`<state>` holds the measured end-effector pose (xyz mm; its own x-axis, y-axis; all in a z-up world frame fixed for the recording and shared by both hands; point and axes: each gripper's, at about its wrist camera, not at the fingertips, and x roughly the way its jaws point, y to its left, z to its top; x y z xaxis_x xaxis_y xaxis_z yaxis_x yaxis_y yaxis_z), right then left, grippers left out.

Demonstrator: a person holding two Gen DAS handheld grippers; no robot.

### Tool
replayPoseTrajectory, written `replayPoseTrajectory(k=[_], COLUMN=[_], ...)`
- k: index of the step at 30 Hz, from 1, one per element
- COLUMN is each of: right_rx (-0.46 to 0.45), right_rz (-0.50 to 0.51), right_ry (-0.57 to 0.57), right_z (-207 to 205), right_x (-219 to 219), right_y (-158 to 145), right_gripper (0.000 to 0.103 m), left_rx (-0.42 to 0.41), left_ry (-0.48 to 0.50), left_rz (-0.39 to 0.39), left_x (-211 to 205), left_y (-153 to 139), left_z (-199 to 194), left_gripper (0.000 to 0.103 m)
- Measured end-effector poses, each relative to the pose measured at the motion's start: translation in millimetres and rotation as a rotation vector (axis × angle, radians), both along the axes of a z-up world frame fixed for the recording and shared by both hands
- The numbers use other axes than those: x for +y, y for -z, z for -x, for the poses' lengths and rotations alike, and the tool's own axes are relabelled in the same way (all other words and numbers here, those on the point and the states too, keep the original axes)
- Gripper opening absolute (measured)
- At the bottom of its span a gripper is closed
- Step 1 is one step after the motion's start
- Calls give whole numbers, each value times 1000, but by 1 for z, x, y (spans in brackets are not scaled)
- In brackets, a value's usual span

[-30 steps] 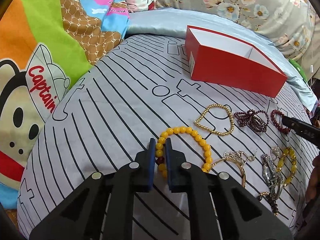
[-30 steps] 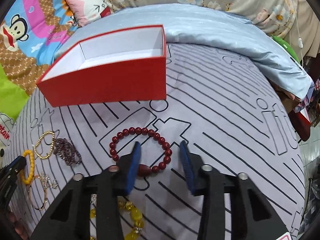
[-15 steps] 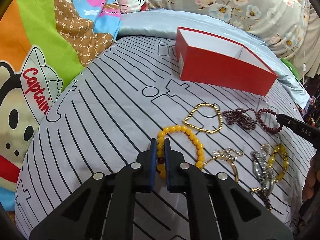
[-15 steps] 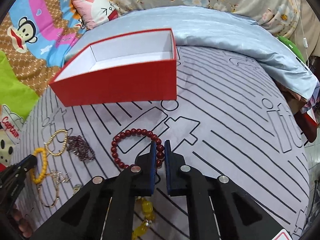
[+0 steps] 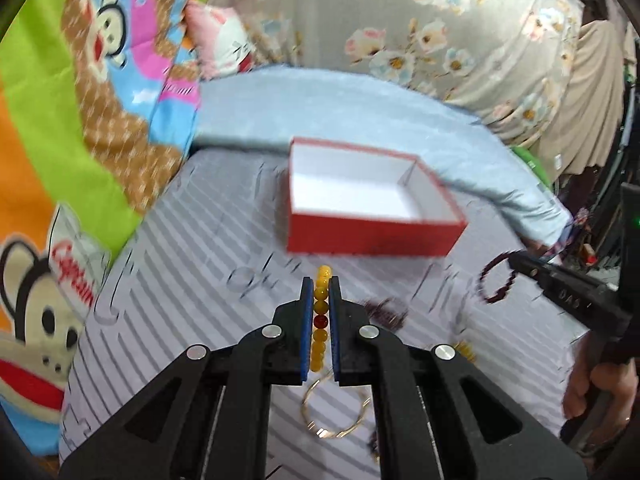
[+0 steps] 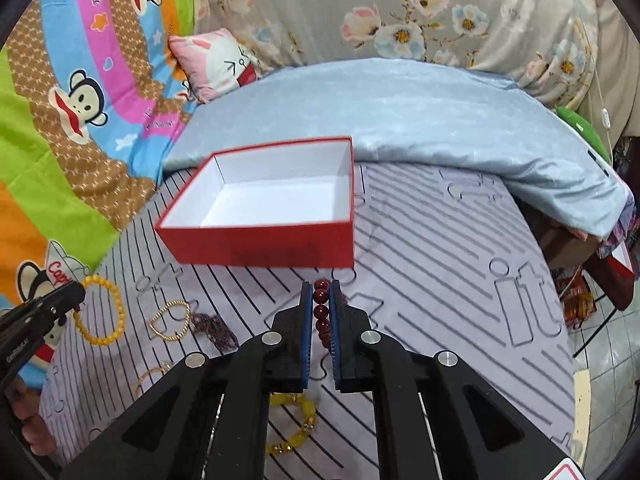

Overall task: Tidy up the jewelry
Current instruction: 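Carry both bracelets into the red box and open both tools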

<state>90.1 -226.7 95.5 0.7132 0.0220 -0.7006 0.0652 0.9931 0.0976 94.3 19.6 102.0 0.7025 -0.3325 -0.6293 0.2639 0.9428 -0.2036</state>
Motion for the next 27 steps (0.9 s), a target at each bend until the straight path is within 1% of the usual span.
replayPoseTrajectory(k=[4, 7, 9, 12, 15, 18, 21, 24, 25, 27], right_rx=[-34, -60, -71, -56, -37, -14, 5, 49, 63, 89], right_rz=[-28, -17, -13, -47, -52, -93, -103, -116, -119, -111], right_ry=[-30, -51, -61, -73, -77, -92, -103, -115, -117, -116], right_z=[-18, -39, -59, -91, -123, -149, -175, -202, -209, -221], right_x=[-4, -3, -2, -3, -2, -2, 2, 6, 7, 10], right_y=[-24, -39, -47, -48, -42, -32, -18, 1, 7, 17], right_gripper=[7, 7, 7, 8, 8, 8, 8, 8, 8, 8], left_rx=[-48, -68, -63, -49, -42, -22, -14, 30, 34, 57], left_ry=[28, 45, 58, 66, 76, 88, 98, 119, 106, 104], left_rz=[20, 24, 32, 24, 16, 48, 47, 41, 28, 27], left_x=[-10, -20, -27, -38, -48, -55, -63, -71, -72, -74], left_y=[-28, -42, -44, -39, -31, -24, -13, 0, 4, 13], left_z=[-23, -50, -72, -106, -138, -164, -188, -212, -218, -231], left_gripper=[7, 7, 7, 7, 7, 7, 7, 7, 7, 7])
